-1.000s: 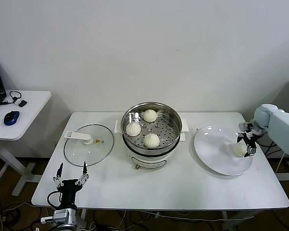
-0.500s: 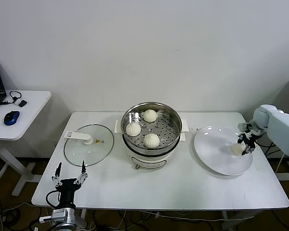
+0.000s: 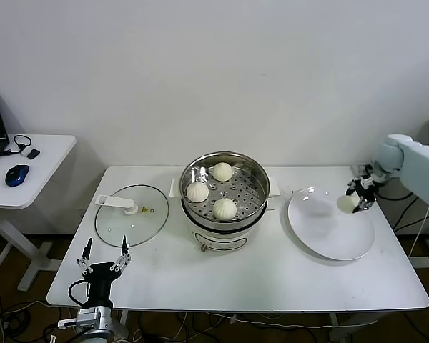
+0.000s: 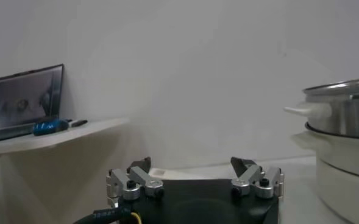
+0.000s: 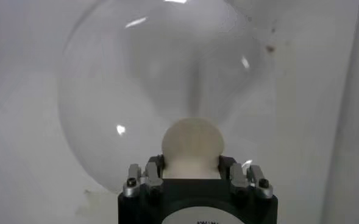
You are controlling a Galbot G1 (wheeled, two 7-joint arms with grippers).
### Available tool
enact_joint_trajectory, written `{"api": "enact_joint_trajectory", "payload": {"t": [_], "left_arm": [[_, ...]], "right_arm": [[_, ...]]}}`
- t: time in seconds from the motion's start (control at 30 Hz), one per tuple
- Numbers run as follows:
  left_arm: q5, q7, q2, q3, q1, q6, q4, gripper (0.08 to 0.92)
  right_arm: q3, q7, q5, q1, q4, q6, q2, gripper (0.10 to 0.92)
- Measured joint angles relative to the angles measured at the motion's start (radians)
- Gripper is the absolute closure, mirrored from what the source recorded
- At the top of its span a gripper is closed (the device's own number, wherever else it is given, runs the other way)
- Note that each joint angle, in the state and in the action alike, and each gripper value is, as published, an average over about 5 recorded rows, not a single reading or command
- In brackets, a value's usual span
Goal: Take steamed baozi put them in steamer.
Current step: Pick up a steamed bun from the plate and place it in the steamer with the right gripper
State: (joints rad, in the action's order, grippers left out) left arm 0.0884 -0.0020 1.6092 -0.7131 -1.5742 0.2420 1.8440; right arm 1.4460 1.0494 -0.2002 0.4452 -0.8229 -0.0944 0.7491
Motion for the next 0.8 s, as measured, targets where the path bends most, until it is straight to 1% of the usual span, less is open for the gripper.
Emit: {"api": "enact_joint_trajectory", "payload": {"t": [0.27, 0.53, 0.67, 0.8], "left_arm": [[-0.002, -0.001, 0.000, 0.009, 0.007, -0.002, 0.004, 0.177], [0.006, -0.001, 0.000, 0.017, 0.009, 0.000, 0.017, 0.177], [0.006, -0.002, 0.000, 0.015, 0.011, 0.000, 0.021, 0.177], [0.006, -0.002, 0.000, 0.012, 0.012, 0.002, 0.024, 0.177]], "right_arm": [[0.231, -0.022, -0.191, 0.269, -0.212, 0.088, 0.025, 0.421], [0.346, -0.066, -0.388, 0.458, -0.419, 0.200, 0.081, 0.409], [0.369, -0.094, -0.470, 0.505, -0.491, 0.249, 0.118, 0.397], [0.376, -0.117, -0.529, 0.526, -0.529, 0.288, 0.156, 0.381]]}}
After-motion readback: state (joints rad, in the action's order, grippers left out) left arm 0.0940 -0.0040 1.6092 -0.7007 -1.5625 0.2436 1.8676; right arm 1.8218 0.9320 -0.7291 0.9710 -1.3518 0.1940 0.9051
